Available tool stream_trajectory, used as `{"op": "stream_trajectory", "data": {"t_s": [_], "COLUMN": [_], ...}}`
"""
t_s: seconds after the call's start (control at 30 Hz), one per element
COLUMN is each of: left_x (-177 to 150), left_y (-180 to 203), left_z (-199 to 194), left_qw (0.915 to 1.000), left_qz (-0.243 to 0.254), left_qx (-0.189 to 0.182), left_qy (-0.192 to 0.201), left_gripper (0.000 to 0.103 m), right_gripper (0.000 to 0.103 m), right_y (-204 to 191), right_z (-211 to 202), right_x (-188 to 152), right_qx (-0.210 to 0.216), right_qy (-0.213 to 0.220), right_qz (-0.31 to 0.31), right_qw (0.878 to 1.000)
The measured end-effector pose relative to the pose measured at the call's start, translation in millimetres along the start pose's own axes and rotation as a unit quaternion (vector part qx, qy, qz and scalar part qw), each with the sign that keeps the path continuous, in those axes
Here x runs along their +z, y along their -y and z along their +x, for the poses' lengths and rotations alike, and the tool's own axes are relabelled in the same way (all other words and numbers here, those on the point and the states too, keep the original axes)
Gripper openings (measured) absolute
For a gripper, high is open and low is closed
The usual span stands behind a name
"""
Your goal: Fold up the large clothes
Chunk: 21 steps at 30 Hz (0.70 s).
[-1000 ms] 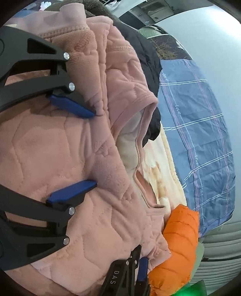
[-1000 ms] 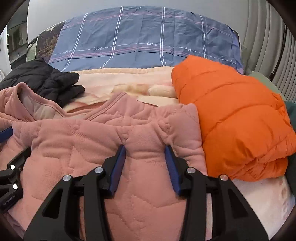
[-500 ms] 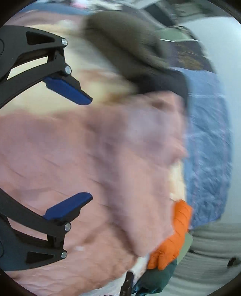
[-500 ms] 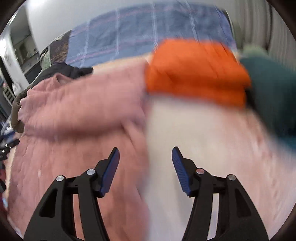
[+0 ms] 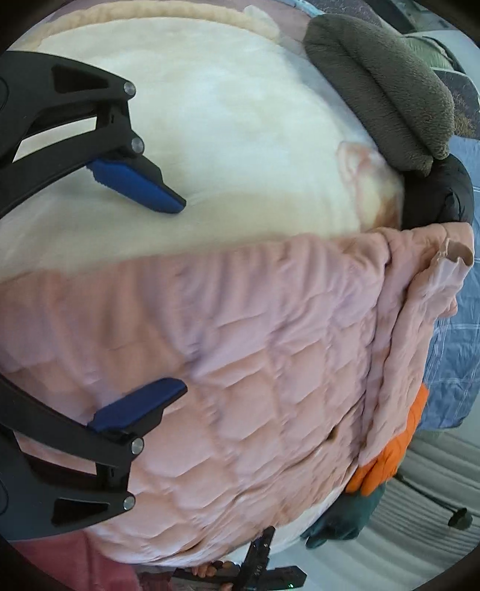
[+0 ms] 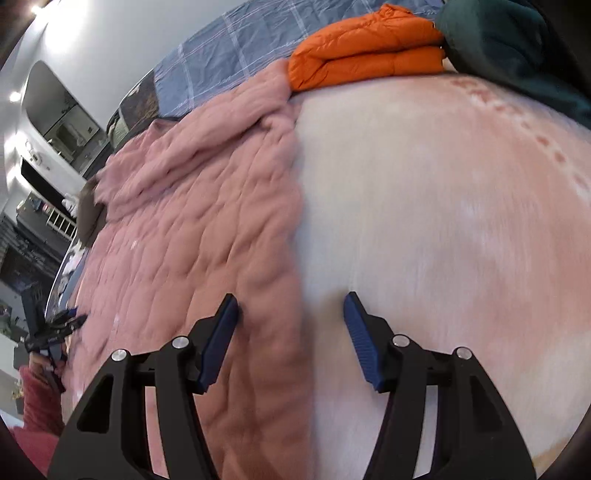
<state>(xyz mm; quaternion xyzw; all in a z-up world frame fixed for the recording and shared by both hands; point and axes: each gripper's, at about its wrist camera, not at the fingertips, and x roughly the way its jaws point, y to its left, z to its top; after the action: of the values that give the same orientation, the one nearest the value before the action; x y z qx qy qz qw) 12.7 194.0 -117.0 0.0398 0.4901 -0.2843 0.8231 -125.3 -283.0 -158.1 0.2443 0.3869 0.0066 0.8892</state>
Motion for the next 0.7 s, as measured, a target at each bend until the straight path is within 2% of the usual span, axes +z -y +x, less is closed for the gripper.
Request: {"op": "stream_trajectory", "data": {"t_s": [0.2,0.27,0.43,0.53,0.6,0.67,0.7], "left_x": [-28,-39,-59,-54,-51,-50,-50], "left_y": [-2,1,10,8,9,17,22], "left_z": [-17,-22,-34,-27,-23,-31,-38], "left_qw": [0.9983,0.9969,0.9940,0.9922,0.9911,0.9902,0.9901], "left_qz": [-0.019,-0.023,-0.024,-0.037,-0.048,-0.045,-0.037], "left_qx": [-0.054,-0.075,-0.105,-0.118,-0.123,-0.129,-0.131], "left_qy": [0.013,0.014,0.021,0.017,0.016,0.027,0.037], "left_gripper": [0.073,0.066,0.063,0.063,0.062,0.040,0.037], "right_gripper": [0.060,0.060,0.060,0.060,0.057,0.055,0.054], "right_y": [-8,-6,-3,-3,-6,-16,-23], "right_z": [-21,-30,-47,-43,-41,-46,-51], "right_x": [-41,-55,-77,-74,-71,-71,-72], "right_qx": [0.020,0.042,0.094,0.122,0.144,0.159,0.158], "right_qy": [-0.005,-0.009,-0.007,-0.008,-0.011,-0.004,0.002], "right_qz": [-0.005,0.008,0.020,0.037,0.043,0.025,0.007], "right_qw": [1.000,0.999,0.995,0.992,0.989,0.987,0.987]}}
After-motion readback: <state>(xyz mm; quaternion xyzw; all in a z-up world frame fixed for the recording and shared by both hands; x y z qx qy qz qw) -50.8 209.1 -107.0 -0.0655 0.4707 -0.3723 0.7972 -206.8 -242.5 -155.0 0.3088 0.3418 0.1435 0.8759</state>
